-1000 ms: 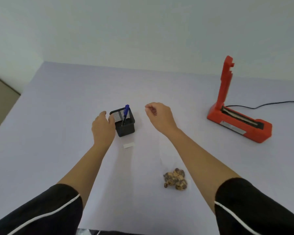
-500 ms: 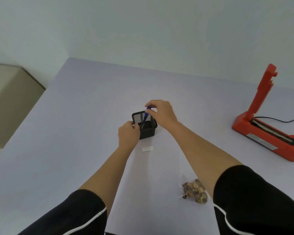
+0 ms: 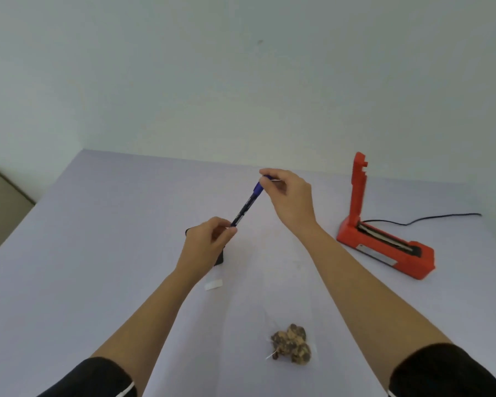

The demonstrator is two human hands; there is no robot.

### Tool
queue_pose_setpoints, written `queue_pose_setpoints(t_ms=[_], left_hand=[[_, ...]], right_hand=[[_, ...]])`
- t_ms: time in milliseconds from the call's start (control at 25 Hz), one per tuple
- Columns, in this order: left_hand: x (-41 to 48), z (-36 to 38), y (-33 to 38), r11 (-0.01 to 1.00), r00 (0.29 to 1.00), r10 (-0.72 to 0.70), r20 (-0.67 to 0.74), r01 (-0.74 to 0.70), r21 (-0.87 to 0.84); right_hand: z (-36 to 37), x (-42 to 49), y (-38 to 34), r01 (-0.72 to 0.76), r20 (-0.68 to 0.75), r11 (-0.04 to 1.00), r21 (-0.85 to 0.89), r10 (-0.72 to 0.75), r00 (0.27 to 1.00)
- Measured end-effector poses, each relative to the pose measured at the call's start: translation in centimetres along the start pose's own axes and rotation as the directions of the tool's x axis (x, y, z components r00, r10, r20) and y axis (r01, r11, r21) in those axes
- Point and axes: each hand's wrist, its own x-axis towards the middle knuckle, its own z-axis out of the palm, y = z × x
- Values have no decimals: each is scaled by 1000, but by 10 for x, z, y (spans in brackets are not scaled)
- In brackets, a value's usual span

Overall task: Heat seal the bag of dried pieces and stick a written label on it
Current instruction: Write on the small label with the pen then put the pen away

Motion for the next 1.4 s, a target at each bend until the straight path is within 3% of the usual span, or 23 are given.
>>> queue_pose_setpoints(t_ms=[240, 360, 480, 680, 880, 1040, 1160, 1280, 1400], left_hand=[[-16, 21, 38, 957, 960, 278, 35, -280, 71], [-22, 32, 48, 947, 949, 313, 29, -314, 67], [-28, 42, 55, 936, 938, 345, 19, -345, 74], [-30, 51, 59, 956, 952, 280, 121, -288, 51], [-35, 41, 52, 970, 945, 240, 224, -225, -90], [-57, 22, -20, 999, 936, 35, 350, -34, -11], [-86, 9, -78, 987, 951, -156, 268, 142, 70], [-83, 12, -95, 985, 982, -161, 94, 154, 82], [-70, 9, -116, 954, 975, -218, -29, 220, 205]], right_hand=[[-18, -27, 4, -159, -142, 978, 135, 178, 974], [-23, -33, 9, -270, -262, 939, 212, 321, 910], [-26, -39, 10, -285, -264, 932, 224, 340, 903], [-30, -41, 12, -309, -370, 919, 243, 382, 847], [-11, -57, 16, -323, -413, 907, 269, 412, 812], [-48, -35, 14, -281, -600, 866, 414, 492, 631], [-70, -21, 16, -232, -527, 877, 420, 444, 725], [-44, -47, 31, -279, -344, 856, 435, 445, 827], [-18, -81, 56, -361, -121, 787, 499, 477, 871]])
